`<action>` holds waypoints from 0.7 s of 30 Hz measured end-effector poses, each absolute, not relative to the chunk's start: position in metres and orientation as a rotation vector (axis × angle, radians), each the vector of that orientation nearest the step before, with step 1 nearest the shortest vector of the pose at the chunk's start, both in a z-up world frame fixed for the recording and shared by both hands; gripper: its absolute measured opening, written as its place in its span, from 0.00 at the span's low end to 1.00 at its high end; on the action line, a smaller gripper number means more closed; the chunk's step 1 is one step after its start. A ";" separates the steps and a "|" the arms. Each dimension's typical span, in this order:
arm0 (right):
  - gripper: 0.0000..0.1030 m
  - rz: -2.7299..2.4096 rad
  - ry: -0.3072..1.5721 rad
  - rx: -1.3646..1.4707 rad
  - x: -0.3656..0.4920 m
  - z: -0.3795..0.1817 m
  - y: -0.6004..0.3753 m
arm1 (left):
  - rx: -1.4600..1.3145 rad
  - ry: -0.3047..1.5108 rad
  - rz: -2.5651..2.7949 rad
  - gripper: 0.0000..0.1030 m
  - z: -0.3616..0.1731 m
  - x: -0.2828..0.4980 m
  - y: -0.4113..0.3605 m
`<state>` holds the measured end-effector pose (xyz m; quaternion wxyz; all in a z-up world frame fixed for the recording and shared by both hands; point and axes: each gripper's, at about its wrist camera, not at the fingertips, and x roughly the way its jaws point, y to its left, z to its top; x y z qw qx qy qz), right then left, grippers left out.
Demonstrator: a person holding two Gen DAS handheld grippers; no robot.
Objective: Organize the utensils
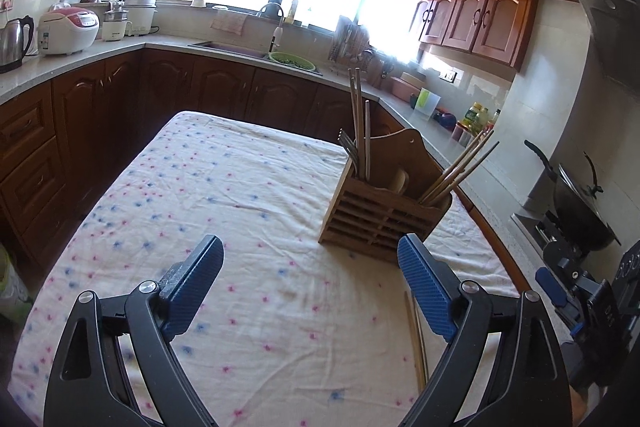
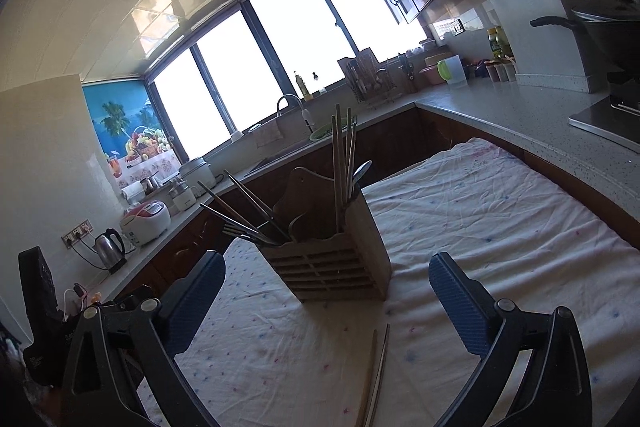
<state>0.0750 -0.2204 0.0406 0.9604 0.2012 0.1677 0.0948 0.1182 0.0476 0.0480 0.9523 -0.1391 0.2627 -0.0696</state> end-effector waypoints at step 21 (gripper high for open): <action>1.00 0.190 0.235 0.218 -0.001 0.055 -0.191 | -0.209 0.457 -0.104 0.90 0.046 0.042 0.050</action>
